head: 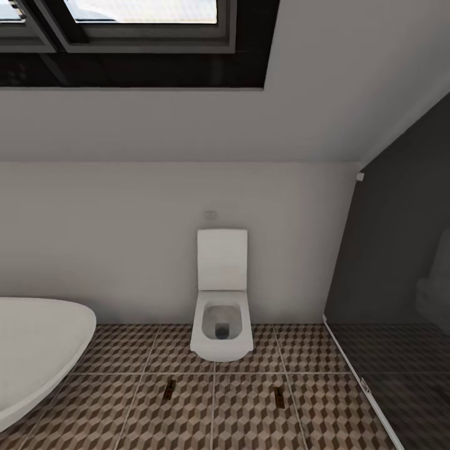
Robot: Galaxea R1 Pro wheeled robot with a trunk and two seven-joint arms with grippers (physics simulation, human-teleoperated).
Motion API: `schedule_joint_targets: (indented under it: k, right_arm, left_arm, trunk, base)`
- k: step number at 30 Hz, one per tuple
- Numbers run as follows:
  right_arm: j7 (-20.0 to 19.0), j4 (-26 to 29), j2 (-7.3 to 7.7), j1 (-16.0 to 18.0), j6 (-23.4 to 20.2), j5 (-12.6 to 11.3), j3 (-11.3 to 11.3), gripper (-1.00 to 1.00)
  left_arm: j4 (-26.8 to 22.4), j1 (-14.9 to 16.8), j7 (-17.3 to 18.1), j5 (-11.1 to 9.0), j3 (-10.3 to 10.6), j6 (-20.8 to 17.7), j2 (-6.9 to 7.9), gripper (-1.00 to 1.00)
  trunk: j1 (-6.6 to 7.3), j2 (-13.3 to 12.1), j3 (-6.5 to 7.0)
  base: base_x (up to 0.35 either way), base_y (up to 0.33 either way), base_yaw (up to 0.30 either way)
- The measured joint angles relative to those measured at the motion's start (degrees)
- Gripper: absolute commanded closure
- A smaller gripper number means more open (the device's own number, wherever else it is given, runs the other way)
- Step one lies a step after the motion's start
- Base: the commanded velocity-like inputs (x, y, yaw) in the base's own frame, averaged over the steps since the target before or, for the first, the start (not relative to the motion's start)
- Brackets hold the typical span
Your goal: Take the four mousetraps from the cabinet in the bathroom and place them on the bathroom floor. Make sure all four end up on the same floor surface, and ensure that at least two of them are either under or directly next to the same bathroom sink.
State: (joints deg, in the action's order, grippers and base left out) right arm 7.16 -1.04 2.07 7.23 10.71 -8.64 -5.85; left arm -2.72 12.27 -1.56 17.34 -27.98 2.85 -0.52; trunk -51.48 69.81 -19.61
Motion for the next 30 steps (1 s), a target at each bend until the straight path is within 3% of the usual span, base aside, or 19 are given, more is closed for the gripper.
schedule_joint_targets:
  k: [10, 30]
  right_arm:
    - [0.0, 0.0, -0.03, -0.01, 0.0, -0.03, 0.0, -1.0]
    - [0.0, 0.0, 0.0, 0.0, 0.0, 0.02, -0.03, -1.0]
  left_arm:
    - [-0.55, -0.02, -0.03, 0.31, 0.09, -0.04, 1.07, -1.0]
    - [-0.27, -0.02, -0.04, 0.07, 0.04, -0.04, 1.03, -1.0]
  trunk:
    - [0.0, 0.0, 0.0]
    - [0.0, 0.0, 0.0]
  base:
    - [0.0, 0.0, 0.0]
    - [0.0, 0.0, 0.0]
